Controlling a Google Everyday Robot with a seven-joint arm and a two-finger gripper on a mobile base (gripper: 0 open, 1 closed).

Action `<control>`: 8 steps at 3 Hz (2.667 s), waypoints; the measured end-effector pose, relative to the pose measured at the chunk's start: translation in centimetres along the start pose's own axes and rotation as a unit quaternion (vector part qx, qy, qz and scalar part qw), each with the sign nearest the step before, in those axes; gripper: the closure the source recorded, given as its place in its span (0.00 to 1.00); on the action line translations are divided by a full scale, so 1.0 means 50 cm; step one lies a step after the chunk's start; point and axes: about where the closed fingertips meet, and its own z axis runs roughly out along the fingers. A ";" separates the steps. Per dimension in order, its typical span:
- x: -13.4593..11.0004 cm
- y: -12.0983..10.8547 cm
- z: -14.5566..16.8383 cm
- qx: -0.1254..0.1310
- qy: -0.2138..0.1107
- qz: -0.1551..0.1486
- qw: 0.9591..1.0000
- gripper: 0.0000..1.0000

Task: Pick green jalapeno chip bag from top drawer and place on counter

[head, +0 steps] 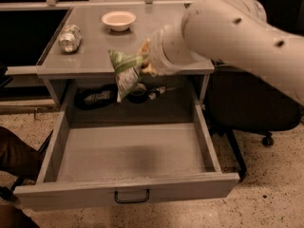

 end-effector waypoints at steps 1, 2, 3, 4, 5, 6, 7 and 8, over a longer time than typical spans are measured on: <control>0.035 -0.142 0.072 0.030 0.018 -0.053 0.998 1.00; 0.087 -0.264 0.138 0.065 0.033 -0.059 0.996 1.00; 0.083 -0.319 0.115 0.091 0.028 -0.054 0.994 1.00; 0.083 -0.319 0.115 0.091 0.028 -0.054 0.994 1.00; 0.109 -0.331 0.154 0.095 0.026 -0.043 0.994 1.00; 0.133 -0.345 0.247 0.079 0.017 -0.036 0.996 1.00; 0.155 -0.328 0.329 0.040 -0.001 -0.010 0.999 1.00; 0.179 -0.294 0.375 -0.007 -0.010 0.030 0.999 1.00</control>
Offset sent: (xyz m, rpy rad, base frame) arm 0.2441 -0.0103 0.0677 -0.0524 -0.2655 -0.0782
